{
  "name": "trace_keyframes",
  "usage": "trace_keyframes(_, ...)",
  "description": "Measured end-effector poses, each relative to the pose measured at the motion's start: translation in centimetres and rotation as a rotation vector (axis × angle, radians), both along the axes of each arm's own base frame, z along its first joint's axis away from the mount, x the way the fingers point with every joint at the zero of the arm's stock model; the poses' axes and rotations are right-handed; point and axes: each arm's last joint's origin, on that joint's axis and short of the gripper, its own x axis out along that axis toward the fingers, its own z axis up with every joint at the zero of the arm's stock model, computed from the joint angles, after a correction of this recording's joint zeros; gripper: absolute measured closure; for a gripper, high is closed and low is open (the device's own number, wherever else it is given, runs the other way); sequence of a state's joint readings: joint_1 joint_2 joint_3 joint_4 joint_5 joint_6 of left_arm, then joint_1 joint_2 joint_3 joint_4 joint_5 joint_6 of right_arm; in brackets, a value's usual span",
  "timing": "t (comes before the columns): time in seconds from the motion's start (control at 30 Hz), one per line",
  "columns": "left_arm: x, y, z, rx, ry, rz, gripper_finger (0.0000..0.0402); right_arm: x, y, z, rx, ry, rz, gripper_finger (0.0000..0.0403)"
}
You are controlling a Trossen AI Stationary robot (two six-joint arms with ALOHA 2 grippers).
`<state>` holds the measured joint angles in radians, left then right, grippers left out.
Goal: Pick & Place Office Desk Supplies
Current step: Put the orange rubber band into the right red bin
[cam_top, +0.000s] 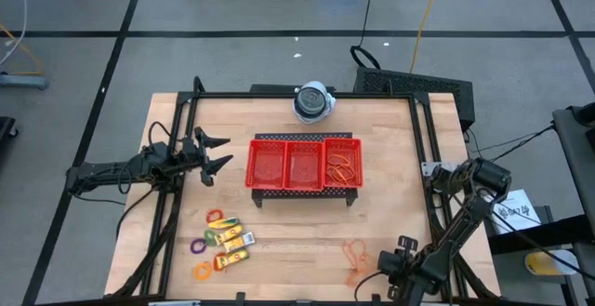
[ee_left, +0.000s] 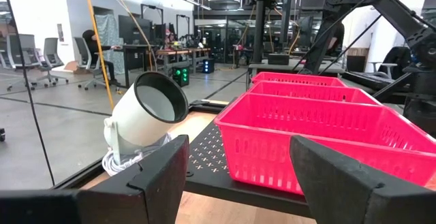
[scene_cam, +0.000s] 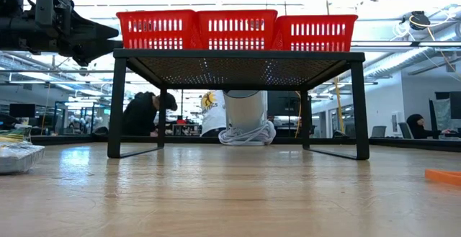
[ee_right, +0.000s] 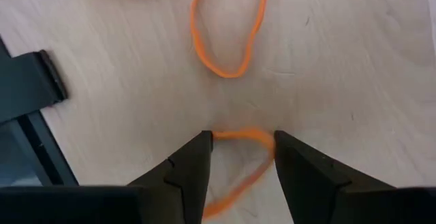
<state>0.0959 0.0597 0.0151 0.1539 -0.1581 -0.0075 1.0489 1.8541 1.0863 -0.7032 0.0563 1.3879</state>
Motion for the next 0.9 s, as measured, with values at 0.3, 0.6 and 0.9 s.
trace_keyframes(0.3,0.0,0.0,0.0,0.0,0.0,0.0,0.0135,0.0,0.1,-0.2,0.011,0.002,0.021,0.0351)
trace_keyframes(0.6,0.0,0.0,0.0,0.0,0.0,0.0,0.0135,0.2,0.2,0.1,0.033,-0.019,0.042,0.04)
trace_keyframes(0.9,0.0,0.0,0.0,0.0,0.0,0.0,0.0135,-0.3,-1.5,5.8,0.012,-0.302,0.022,0.0402)
